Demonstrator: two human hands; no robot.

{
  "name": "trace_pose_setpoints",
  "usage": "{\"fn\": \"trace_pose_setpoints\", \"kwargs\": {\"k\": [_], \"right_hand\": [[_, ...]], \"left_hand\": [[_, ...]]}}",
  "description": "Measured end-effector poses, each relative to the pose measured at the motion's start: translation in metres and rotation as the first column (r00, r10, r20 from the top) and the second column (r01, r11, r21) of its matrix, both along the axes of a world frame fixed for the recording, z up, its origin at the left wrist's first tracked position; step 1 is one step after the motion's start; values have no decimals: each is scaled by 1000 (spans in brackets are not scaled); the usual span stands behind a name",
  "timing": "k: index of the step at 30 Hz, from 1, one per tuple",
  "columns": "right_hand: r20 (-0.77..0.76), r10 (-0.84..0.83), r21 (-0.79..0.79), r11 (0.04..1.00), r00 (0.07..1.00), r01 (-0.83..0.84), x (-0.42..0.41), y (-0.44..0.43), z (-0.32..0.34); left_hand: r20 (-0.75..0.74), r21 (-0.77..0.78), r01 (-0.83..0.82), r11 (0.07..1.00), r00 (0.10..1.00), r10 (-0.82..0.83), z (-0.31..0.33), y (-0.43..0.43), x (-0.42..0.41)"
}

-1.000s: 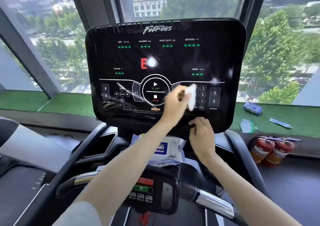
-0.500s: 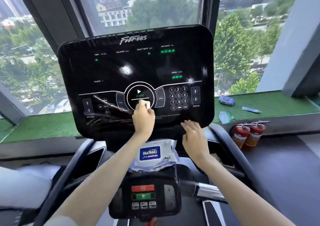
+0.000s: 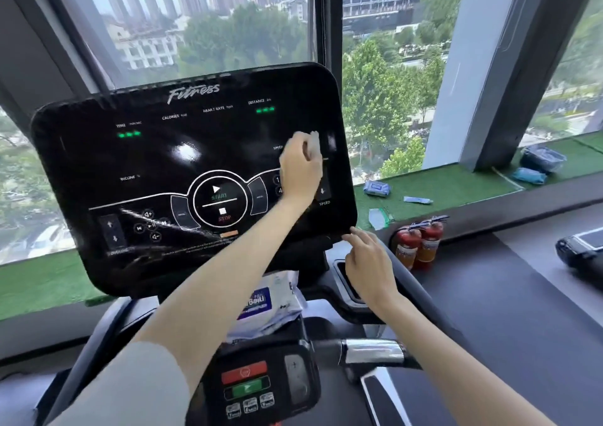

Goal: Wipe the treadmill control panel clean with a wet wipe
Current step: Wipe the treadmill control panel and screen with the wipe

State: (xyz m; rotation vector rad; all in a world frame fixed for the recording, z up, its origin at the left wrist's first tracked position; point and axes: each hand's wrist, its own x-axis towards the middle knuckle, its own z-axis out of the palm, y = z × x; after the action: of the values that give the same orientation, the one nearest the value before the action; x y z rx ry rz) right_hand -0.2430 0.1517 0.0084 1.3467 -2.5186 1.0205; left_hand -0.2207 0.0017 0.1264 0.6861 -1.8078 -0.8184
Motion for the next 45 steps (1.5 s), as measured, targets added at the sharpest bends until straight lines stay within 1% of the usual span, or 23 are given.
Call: {"fn": "trace_pose_setpoints", "kwargs": {"k": [1,3,4,5,7,9,11,14,17,20,27,30,33,34,36,38,39,40,41,42,43,44,45], "right_hand": [[4,-5,-1,1000,1000,5,-2,0,2],[22,-11,5,1000,1000,11,-2,-3,5],[36,-5,13,1000,999,5,-1,-5,7],[53,10,24,1000,999,-12,1,-7,9],[75,61,60,996,995,-66,6,-9,11],[73,95,92,991,993,-101,9,-10,12],[77,99,100,989,992,-106,9,-9,12],[97,74,90,993,992,-83,7,-8,10],[119,31,92,995,992,-42,8,-7,5],[112,12,104,994,994,-24,14,-7,2],[34,30,85,996,999,-33,31,-18,13],[-22,103,63,993,994,-101,45,-32,19],[-66,173,92,982,983,-166,61,-49,30],[-84,193,94,978,978,-186,67,-54,34],[-121,228,88,972,966,-218,80,-65,42],[-167,260,114,963,951,-244,95,-74,50],[-187,279,130,958,942,-257,101,-79,53],[-205,294,140,953,934,-269,106,-83,56],[-218,303,144,950,928,-276,111,-87,59],[-227,308,144,949,924,-281,116,-91,62],[-229,309,138,949,923,-284,120,-95,65],[-219,311,129,949,925,-288,123,-99,67],[-190,312,115,949,931,-294,127,-102,70]], "left_hand": [[1,-101,-95,990,995,96,13,-12,6],[66,-325,-240,915,959,275,27,-31,14],[109,-434,-245,867,941,321,27,-37,14],[170,-517,-200,832,929,328,25,-39,13],[329,-609,-51,792,892,311,9,-36,4],[449,-634,75,770,846,288,-12,-30,-5],[486,-654,131,745,828,280,-25,-23,-8],[621,-682,296,669,717,316,-44,-14,-7],[759,-627,557,545,596,263,-65,-8,6],[834,-544,686,483,505,221,-75,-10,19],[861,-500,753,427,382,336,-51,-36,65],[864,-494,742,453,362,349,-37,-60,105],[841,-526,675,517,320,436,-17,-85,151],[835,-529,643,554,276,476,-8,-91,167],[804,-537,581,611,134,579,11,-100,196],[679,-629,533,566,23,734,26,-105,221],[610,-689,491,533,-4,792,32,-106,232],[560,-748,439,499,12,829,35,-107,241],[539,-792,373,482,58,840,36,-108,248],[556,-814,286,506,129,821,34,-111,253],[604,-797,167,581,238,761,33,-113,257],[642,-725,25,688,385,663,31,-115,259],[639,-593,-106,798,541,547,30,-115,259]]}}
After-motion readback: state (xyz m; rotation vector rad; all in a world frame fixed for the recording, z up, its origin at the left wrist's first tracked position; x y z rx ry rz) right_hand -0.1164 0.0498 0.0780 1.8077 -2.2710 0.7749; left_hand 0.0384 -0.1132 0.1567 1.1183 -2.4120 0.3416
